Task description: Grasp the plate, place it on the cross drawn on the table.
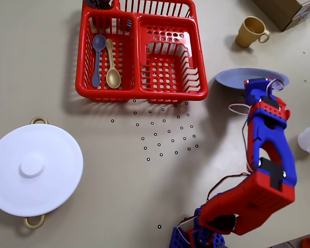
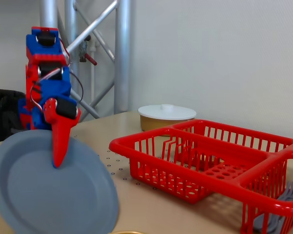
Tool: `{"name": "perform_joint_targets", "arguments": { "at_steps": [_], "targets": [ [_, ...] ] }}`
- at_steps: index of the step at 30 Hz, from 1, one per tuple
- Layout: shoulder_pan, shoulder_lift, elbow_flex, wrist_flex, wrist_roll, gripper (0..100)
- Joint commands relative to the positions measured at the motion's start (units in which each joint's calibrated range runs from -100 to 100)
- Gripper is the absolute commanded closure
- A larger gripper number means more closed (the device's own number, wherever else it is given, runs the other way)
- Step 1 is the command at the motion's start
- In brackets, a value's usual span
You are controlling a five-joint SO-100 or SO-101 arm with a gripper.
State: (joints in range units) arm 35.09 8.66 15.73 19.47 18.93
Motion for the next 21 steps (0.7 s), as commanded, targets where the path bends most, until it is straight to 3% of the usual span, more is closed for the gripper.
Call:
{"name": "perform_joint_targets", "arguments": {
  "at_steps": [1, 5, 7, 13, 21],
  "targets": [
    [0.94, -3.25, 3.31, -4.06, 0.98, 100],
    [-0.13, -1.05, 5.03, -8.16, 1.95, 98],
    [-0.06, 0.05, 7.66, -12.11, 3.96, 89],
    [1.09, 1.4, 16.18, -24.58, 8.69, 84],
    [1.02, -7.65, 29.24, -27.88, 12.06, 76]
  ]
}}
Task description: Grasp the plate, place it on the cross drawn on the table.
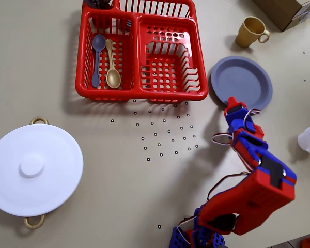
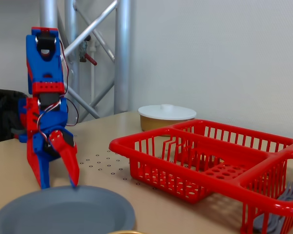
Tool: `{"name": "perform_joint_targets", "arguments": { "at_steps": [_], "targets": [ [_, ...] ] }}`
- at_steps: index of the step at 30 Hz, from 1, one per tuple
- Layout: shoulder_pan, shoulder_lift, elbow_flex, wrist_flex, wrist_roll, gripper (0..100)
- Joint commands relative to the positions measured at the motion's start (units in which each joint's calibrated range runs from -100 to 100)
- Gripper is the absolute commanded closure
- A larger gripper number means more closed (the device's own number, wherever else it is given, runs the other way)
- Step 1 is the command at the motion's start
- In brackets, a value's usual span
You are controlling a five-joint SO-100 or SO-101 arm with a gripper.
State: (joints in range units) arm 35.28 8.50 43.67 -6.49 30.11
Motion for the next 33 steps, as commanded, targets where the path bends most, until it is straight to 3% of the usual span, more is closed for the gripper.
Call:
{"name": "perform_joint_targets", "arguments": {
  "at_steps": [1, 5, 9, 12, 13, 25, 33],
  "targets": [
    [0.83, -9.26, 3.47, -2.32, 1.51, 77],
    [-0.6, -18.22, 11.45, -2.48, 1.51, 79],
    [-4.69, -27.6, 16.8, 2.51, -2.88, 79],
    [-11.37, -33.52, 16.17, 9.27, -7.03, 98],
    [-13.81, -34.62, 14.9, 11.76, -8.01, 100],
    [-33.19, -42.22, 3.47, 14.02, -29.5, 100],
    [-41.88, -58.54, 11.27, 25.52, -35.41, 100]
  ]
}}
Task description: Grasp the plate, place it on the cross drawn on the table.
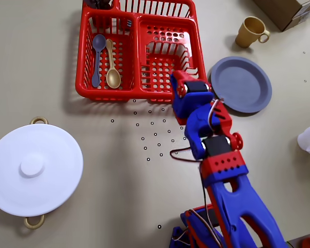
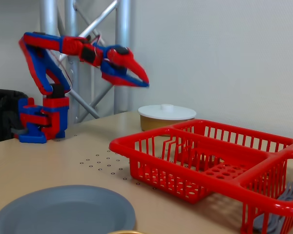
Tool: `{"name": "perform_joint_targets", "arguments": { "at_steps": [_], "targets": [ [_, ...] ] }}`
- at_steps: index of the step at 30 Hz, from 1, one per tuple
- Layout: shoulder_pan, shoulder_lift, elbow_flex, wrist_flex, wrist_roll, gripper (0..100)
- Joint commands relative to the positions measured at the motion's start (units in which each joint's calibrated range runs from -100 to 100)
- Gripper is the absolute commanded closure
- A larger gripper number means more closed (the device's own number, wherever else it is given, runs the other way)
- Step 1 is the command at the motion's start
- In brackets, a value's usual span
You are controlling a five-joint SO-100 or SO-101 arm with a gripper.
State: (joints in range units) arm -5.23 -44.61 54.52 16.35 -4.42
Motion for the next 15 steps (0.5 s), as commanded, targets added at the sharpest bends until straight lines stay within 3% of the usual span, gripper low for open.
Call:
{"name": "perform_joint_targets", "arguments": {
  "at_steps": [1, 5, 8, 15],
  "targets": [
    [-2.3, -8.22, 2.51, 4.38, -1.66, 100],
    [-6.04, -15.41, 4.05, 21.04, -5.47, 100],
    [-6.97, -21.24, 9.76, 29.97, -5.13, 100],
    [-1.3, -36.8, 26.35, 33.11, 2.1, 100]
  ]
}}
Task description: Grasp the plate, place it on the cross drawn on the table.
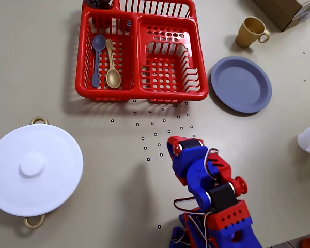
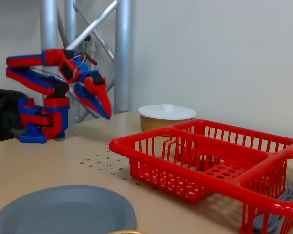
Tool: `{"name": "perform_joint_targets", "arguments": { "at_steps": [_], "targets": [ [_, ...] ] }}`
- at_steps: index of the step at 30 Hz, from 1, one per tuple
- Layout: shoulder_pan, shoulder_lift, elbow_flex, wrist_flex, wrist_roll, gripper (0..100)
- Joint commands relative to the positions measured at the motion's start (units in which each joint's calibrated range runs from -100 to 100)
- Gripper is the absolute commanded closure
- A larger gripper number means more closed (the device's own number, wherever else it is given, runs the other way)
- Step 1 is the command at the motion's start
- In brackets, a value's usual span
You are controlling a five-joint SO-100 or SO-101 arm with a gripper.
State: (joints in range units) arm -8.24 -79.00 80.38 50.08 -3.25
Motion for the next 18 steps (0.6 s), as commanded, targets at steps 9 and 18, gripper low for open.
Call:
{"name": "perform_joint_targets", "arguments": {
  "at_steps": [9, 18],
  "targets": [
    [8.24, -11.02, 11.01, -0.22, 3.17, 100],
    [8.81, -16.77, 18.17, -1.27, 3.22, 100]
  ]
}}
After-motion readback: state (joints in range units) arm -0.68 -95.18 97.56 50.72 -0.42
